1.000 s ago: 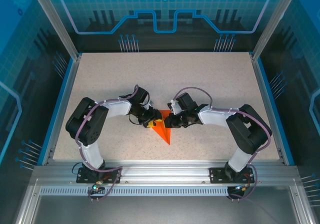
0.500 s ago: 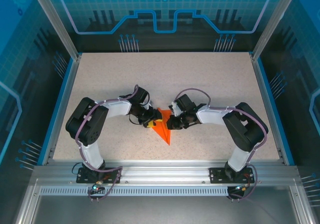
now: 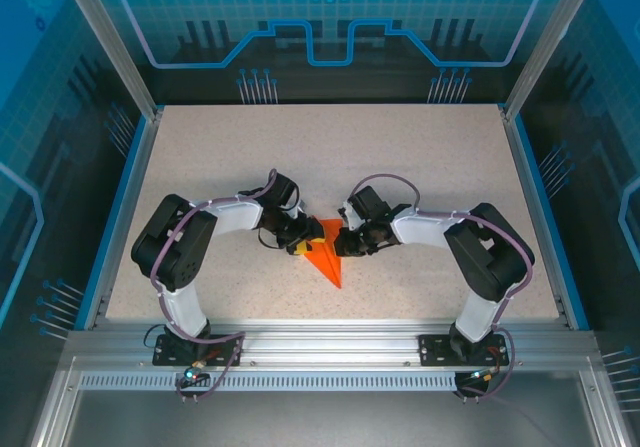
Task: Fold a paper plane with a square sheet of paper (fold left side to right side)
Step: Fourth fold the wing at the center of the table.
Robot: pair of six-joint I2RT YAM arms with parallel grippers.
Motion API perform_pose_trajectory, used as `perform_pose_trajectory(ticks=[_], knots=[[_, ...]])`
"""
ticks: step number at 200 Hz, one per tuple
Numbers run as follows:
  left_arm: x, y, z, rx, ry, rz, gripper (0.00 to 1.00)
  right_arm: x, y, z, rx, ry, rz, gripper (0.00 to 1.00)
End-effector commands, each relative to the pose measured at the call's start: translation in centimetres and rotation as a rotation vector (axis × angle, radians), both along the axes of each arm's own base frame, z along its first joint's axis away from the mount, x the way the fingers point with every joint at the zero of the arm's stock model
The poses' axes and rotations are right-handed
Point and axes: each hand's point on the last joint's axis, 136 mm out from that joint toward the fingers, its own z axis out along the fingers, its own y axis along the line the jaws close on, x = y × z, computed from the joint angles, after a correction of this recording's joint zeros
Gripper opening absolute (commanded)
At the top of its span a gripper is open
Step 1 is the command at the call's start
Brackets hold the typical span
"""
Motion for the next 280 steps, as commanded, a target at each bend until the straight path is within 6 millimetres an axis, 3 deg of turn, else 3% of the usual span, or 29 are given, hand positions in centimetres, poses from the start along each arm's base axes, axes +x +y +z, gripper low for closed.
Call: perform_pose_trajectory(ticks=[1, 209, 227, 280], knots=[[-1.3, 1.2, -1.9, 0.081, 0.062, 0.011, 0.51, 0.0, 0.0, 0.1, -0.011, -0.003, 0.014, 0.09], [-1.4, 1.2, -2.0, 0.085, 0.064, 0.007, 0.51, -0.7, 0.4, 1.4, 0.013, -0.027, 0.023, 0.09], [-1.4, 1.2, -2.0, 0.084, 0.065, 0.007, 0.51, -1.4, -0.3, 0.5, -0.008, -0.005, 0.020, 0.10], [-1.4, 1.2, -2.0, 0.086, 0.064, 0.005, 0.51, -1.1, -0.4, 0.0, -0.030, -0.003, 0.009, 0.10]])
